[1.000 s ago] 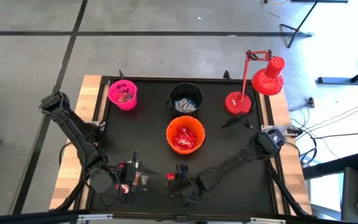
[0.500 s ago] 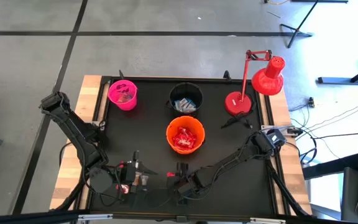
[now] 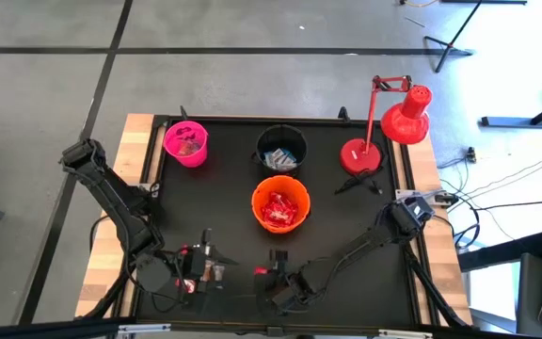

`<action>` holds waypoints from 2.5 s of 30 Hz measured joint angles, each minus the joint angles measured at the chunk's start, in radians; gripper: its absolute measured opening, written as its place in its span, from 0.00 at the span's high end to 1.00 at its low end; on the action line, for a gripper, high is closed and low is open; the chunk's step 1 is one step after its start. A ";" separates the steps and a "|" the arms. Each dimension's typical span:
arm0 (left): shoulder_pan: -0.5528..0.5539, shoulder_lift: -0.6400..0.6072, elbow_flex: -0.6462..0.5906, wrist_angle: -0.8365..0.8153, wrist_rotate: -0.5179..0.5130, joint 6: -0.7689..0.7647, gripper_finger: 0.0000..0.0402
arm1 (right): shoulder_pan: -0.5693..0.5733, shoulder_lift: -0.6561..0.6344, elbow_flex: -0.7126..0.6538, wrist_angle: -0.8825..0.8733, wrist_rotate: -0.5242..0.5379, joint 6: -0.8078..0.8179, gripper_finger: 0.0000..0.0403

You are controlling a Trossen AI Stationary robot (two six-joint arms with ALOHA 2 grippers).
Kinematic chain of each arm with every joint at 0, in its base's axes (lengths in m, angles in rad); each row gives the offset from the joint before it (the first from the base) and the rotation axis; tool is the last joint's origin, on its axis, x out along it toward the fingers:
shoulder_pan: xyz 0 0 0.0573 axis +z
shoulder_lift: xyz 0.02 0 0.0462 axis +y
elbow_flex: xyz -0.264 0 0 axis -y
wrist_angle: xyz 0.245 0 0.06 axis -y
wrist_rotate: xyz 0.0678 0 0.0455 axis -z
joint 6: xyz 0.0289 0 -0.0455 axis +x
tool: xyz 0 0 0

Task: Sort candy
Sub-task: Put the red candy into the orange bucket, then put the green gummy into the pink bucket

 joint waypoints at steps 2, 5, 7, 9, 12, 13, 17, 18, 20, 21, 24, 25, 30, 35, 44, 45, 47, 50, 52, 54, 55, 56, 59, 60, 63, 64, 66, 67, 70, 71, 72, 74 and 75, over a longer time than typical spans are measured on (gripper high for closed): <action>0.000 0.000 0.000 0.000 0.000 0.000 0.54 | 0.014 -0.002 0.057 -0.073 0.035 -0.015 1.00; 0.000 0.000 0.000 0.000 0.000 -0.008 0.54 | 0.036 -0.004 0.151 -0.167 0.103 -0.029 1.00; 0.000 0.000 0.000 0.000 0.000 -0.017 0.54 | 0.052 -0.004 0.229 -0.252 0.158 -0.040 1.00; 0.000 0.000 0.000 0.000 0.000 -0.016 0.54 | 0.073 -0.006 0.303 -0.324 0.238 -0.048 1.00; 0.000 0.000 0.000 0.000 0.000 -0.017 0.54 | 0.100 -0.006 0.424 -0.447 0.338 -0.051 1.00; 0.000 0.000 0.000 0.000 0.000 -0.017 0.54 | 0.108 -0.006 0.464 -0.489 0.366 -0.051 1.00; 0.001 0.000 0.000 0.002 -0.002 -0.016 0.54 | 0.122 -0.069 0.447 -0.544 0.453 -0.045 1.00; 0.001 0.000 0.000 0.001 -0.003 -0.017 0.54 | 0.120 -0.079 0.447 -0.568 0.466 -0.029 1.00; 0.001 0.000 0.000 0.001 -0.004 -0.016 0.54 | 0.115 -0.096 0.447 -0.611 0.505 -0.009 1.00; 0.001 0.000 0.000 0.001 -0.005 -0.016 0.54 | 0.112 -0.105 0.447 -0.626 0.517 0.001 1.00; 0.001 0.000 0.000 0.001 -0.006 -0.016 0.54 | 0.098 -0.118 0.447 -0.641 0.530 0.005 1.00; 0.001 0.000 0.000 0.001 -0.007 -0.016 0.54 | 0.093 -0.120 0.447 -0.648 0.533 0.005 1.00; 0.001 0.000 0.000 0.001 -0.008 -0.016 0.54 | 0.028 -0.122 0.446 -0.711 0.534 0.015 1.00; 0.001 0.000 0.000 -0.002 -0.003 -0.010 0.54 | -0.066 -0.123 0.446 -0.754 0.494 0.023 1.00; 0.001 0.000 0.000 -0.002 0.000 0.010 0.54 | -0.180 -0.126 0.392 -0.707 0.411 -0.050 1.00; 0.001 0.000 0.000 -0.002 0.000 0.009 0.54 | -0.186 -0.131 0.368 -0.692 0.403 -0.050 1.00; 0.001 0.000 0.000 -0.002 0.000 0.009 0.54 | -0.196 -0.139 0.313 -0.650 0.399 -0.055 1.00; -0.006 0.000 0.000 -0.004 0.012 0.002 0.54 | -0.213 -0.166 0.206 -0.557 0.346 -0.081 1.00; -0.008 0.000 0.000 -0.008 0.023 0.002 0.54 | -0.226 -0.189 0.121 -0.480 0.304 -0.103 1.00; -0.008 0.000 0.000 -0.012 0.027 0.002 0.54 | -0.242 -0.224 0.033 -0.410 0.278 -0.124 1.00; -0.009 0.000 0.000 -0.020 0.026 0.002 0.54 | -0.252 -0.250 -0.011 -0.361 0.263 -0.129 1.00; -0.008 0.000 0.000 -0.027 0.024 0.002 0.54 | -0.259 -0.282 -0.056 -0.309 0.252 -0.132 1.00; -0.009 0.000 0.000 -0.047 0.015 0.002 0.54 | -0.276 -0.382 -0.198 -0.153 0.239 -0.165 1.00; -0.009 0.000 0.000 -0.054 0.007 0.003 0.54 | -0.281 -0.413 -0.245 -0.110 0.231 -0.174 1.00; -0.009 0.000 0.000 -0.073 -0.025 0.011 0.54 | -0.286 -0.500 -0.361 0.000 0.203 -0.179 1.00; -0.008 0.000 0.000 -0.079 -0.037 0.026 0.54 | -0.286 -0.528 -0.390 0.017 0.202 -0.180 1.00; -0.008 0.000 0.000 -0.113 -0.075 0.084 0.54 | -0.285 -0.565 -0.429 0.028 0.185 -0.182 0.99; -0.008 0.000 0.000 -0.127 -0.112 0.111 0.54 | -0.285 -0.582 -0.446 0.028 0.168 -0.183 0.99; -0.009 0.000 0.000 -0.175 -0.266 0.148 0.54 | -0.286 -0.593 -0.467 0.003 0.130 -0.216 0.97; -0.008 0.000 0.000 -0.198 -0.309 0.149 0.54 | -0.286 -0.595 -0.467 -0.012 0.132 -0.236 0.97; -0.005 0.000 0.000 -0.229 -0.337 0.150 0.54 | -0.286 -0.597 -0.467 -0.021 0.132 -0.259 0.96; 0.000 0.000 0.000 -0.295 -0.370 0.150 0.54 | -0.286 -0.600 -0.466 -0.013 0.132 -0.283 0.95; 0.005 0.000 0.000 -0.324 -0.379 0.148 0.54 | -0.286 -0.600 -0.466 -0.007 0.126 -0.286 0.94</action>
